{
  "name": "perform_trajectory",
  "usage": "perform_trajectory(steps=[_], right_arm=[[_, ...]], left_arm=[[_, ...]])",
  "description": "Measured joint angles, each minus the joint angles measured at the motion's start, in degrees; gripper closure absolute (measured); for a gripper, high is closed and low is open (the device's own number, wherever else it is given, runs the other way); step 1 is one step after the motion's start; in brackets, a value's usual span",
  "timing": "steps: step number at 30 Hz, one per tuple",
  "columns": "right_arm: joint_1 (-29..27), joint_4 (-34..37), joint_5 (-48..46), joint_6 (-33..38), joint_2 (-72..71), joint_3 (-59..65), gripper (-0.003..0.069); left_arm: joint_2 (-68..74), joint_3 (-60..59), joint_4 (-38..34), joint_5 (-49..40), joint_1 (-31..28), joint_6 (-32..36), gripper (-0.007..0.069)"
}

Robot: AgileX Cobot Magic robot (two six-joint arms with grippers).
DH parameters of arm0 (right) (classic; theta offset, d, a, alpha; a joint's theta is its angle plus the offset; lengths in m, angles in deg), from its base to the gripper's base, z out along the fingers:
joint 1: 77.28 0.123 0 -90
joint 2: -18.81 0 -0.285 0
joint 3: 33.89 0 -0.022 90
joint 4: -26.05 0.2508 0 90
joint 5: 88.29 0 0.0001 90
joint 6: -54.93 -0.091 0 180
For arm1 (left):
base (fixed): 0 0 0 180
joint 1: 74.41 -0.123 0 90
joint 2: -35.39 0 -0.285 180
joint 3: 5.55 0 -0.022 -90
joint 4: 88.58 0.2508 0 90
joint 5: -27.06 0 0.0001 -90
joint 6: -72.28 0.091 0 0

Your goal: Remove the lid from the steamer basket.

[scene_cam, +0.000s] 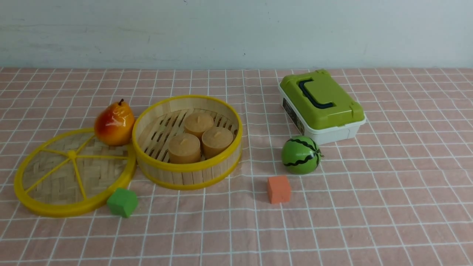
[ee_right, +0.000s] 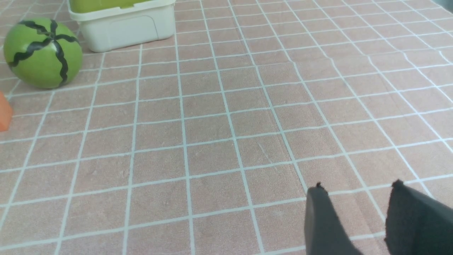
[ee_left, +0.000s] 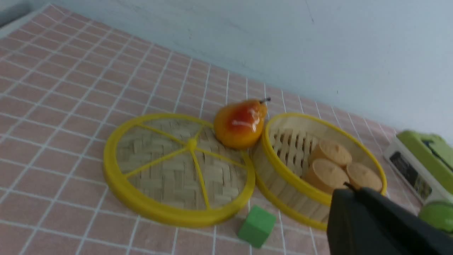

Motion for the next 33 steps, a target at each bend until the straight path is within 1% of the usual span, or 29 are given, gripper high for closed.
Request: perform_trajectory(steps=[1,5,6,9,17,20,24,25,27,29,31,33], right_arm=[[0.0,0.0,0.0,0.0,0.0,0.0,0.0418],[0.0,0.0,0.0,0.0,0.0,0.0,0.0418],[0.0,0.0,0.0,0.0,0.0,0.0,0.0418],[0.0,0.0,0.0,0.0,0.0,0.0,0.0418],[0.0,0.0,0.0,0.0,0.0,0.0,0.0418],[0.0,0.0,0.0,0.0,0.0,0.0,0.0418],[0.0,0.0,0.0,0.0,0.0,0.0,0.0418],[0.0,0.0,0.0,0.0,0.0,0.0,0.0418],[0.0,0.0,0.0,0.0,0.0,0.0,0.0418],[0.0,0.0,0.0,0.0,0.0,0.0,0.0418],[0.0,0.0,0.0,0.0,0.0,0.0,0.0418],[0.0,0.0,0.0,0.0,0.0,0.0,0.0418]], left_arm=[[-0.67,-1.67,-2.46,-0.04,0.0,3.43,0.0637],[-1.15,-4.55,-10.32,-0.92,0.0,11.17,0.0637],[-1.15,-5.11,-12.74,-2.16,0.0,14.29,0.0637],[-1.15,-5.37,-14.89,-4.61,0.0,17.57,0.0637],[-1.15,-5.37,-15.29,-7.59,0.19,18.2,0.0637],[-1.15,-5.37,-15.18,-7.99,1.91,18.24,0.0637],[-2.42,-5.66,-13.74,-7.91,6.53,18.31,0.0637],[-4.6,-6.79,-12.19,-6.1,8.26,18.42,0.0637],[-6.66,-7.91,-11.24,-4.68,8.61,18.42,0.0637],[-10.48,-10.81,-9.23,-1.13,8.4,18.44,0.0637],[-11.51,-12.44,-7.62,1.24,7.67,18.44,0.0637],[-11.79,-16.27,-4.28,6.29,4.76,16.53,0.0637]])
